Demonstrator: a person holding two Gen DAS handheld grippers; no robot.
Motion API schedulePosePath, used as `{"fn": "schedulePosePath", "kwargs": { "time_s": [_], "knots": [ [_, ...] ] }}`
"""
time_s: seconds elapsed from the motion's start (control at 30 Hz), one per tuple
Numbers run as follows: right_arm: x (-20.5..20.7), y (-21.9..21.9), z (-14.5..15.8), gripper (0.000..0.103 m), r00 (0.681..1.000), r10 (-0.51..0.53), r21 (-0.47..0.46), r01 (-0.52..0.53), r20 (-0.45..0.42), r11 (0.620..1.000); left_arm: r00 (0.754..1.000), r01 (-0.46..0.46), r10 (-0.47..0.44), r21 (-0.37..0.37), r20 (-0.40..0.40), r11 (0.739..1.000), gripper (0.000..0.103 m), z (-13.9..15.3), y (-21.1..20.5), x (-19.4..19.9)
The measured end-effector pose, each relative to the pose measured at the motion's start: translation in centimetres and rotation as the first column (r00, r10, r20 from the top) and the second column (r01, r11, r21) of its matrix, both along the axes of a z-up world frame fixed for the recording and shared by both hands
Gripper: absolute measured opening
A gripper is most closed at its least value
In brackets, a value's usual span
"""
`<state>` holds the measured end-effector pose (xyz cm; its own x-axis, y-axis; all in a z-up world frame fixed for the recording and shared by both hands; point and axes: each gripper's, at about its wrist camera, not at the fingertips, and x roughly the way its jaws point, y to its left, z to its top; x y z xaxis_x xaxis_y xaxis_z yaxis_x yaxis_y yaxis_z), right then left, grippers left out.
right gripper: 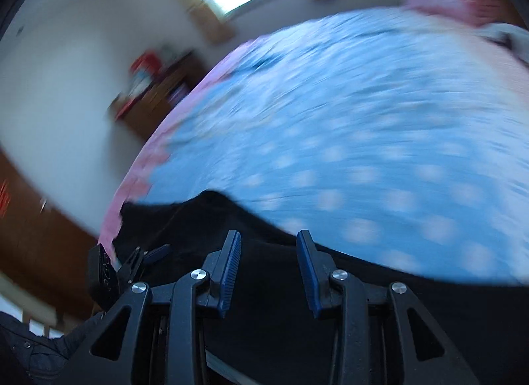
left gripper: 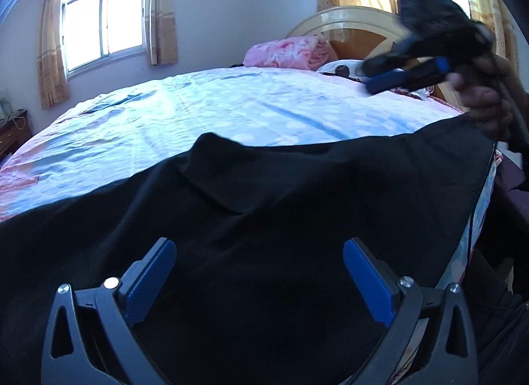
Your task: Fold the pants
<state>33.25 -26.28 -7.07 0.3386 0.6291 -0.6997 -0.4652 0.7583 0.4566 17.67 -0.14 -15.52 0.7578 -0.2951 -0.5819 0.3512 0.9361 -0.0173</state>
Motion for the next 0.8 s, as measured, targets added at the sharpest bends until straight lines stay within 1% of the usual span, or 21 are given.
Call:
{"fn": "schedulePosePath", "kwargs": {
  "time_s": [0.07, 0.2, 0.27, 0.33, 0.37, 0.47, 0.5, 0.53, 0.57, 0.63, 0.67, 0.7, 0.73, 0.77, 0.8],
  "knots": [
    [2.1, 4.1, -1.9, 0.037, 0.992, 0.098, 0.029, -0.096, -0.075, 0.995, 1.0, -0.012, 0.012, -0.023, -0.004, 1.0, 0.103, -0.1, 0.6, 0.0],
    [3.6, 10.0, -4.3, 0.037, 0.971, 0.209, 0.019, -0.208, -0.118, 0.978, 1.0, -0.019, 0.017, -0.07, -0.025, 0.997, 0.103, -0.7, 1.3, 0.3],
    [4.7, 12.1, -5.5, 0.037, 0.96, 0.24, 0.012, -0.24, -0.142, 0.971, 1.0, -0.016, 0.014, -0.074, -0.024, 0.997, 0.103, -1.0, 1.3, 0.4],
    [6.0, 13.5, -6.4, 0.037, 0.954, 0.242, 0.024, -0.241, -0.175, 0.97, 1.0, -0.014, 0.013, -0.07, -0.02, 0.997, 0.103, -1.1, 1.2, 0.6],
    [6.5, 13.9, -6.8, 0.037, 0.95, 0.244, 0.039, -0.241, -0.194, 0.97, 1.0, -0.013, 0.012, -0.064, -0.018, 0.998, 0.103, -1.2, 1.1, 0.5],
    [8.2, 15.1, -8.2, 0.037, 0.918, 0.262, 0.122, -0.236, -0.296, 0.964, 1.0, -0.012, 0.012, -0.046, -0.013, 0.999, 0.103, -1.3, 0.9, 0.5],
    [8.6, 15.3, -8.7, 0.034, 0.911, 0.254, 0.129, -0.224, -0.325, 0.966, 1.0, -0.012, 0.012, -0.04, -0.012, 0.999, 0.103, -1.3, 0.8, 0.5],
    [8.9, 15.7, -9.0, 0.015, 0.911, 0.239, 0.117, -0.212, -0.335, 0.97, 1.0, -0.013, 0.013, -0.034, -0.01, 0.999, 0.103, -1.4, 0.7, 0.4],
    [9.2, 16.0, -9.1, 0.007, 0.92, 0.224, 0.102, -0.201, -0.322, 0.974, 1.0, -0.014, 0.013, -0.025, -0.008, 1.0, 0.103, -1.4, 0.5, 0.4],
    [9.0, 16.4, -7.9, 0.005, 0.948, 0.207, 0.08, -0.193, -0.241, 0.978, 1.0, -0.013, 0.013, -0.018, -0.006, 1.0, 0.103, -1.4, 0.4, 0.4],
    [8.7, 16.6, -7.2, 0.004, 0.958, 0.203, 0.07, -0.193, -0.204, 0.979, 1.0, -0.014, 0.013, -0.017, -0.006, 1.0, 0.103, -1.4, 0.4, 0.5],
    [8.1, 16.9, -6.1, 0.004, 0.969, 0.206, 0.055, -0.2, -0.136, 0.978, 1.0, -0.014, 0.014, -0.014, -0.005, 1.0, 0.103, -1.4, 0.3, 0.5],
    [7.7, 17.3, -5.4, 0.004, 0.973, 0.212, 0.031, -0.21, -0.088, 0.977, 1.0, -0.015, 0.015, -0.01, -0.004, 1.0, 0.103, -1.5, 0.2, 0.6],
    [7.1, 17.9, -5.1, 0.004, 0.974, 0.227, -0.034, -0.228, -0.017, 0.973, 1.0, -0.018, 0.018, 0.002, -0.003, 1.0, 0.103, -1.5, 0.0, 0.6],
    [6.9, 18.5, -5.6, 0.004, 0.969, 0.246, -0.106, -0.243, 0.014, 0.964, 1.0, -0.02, 0.02, 0.014, -0.001, 1.0, 0.103, -1.6, -0.1, 0.7]
  ]
}}
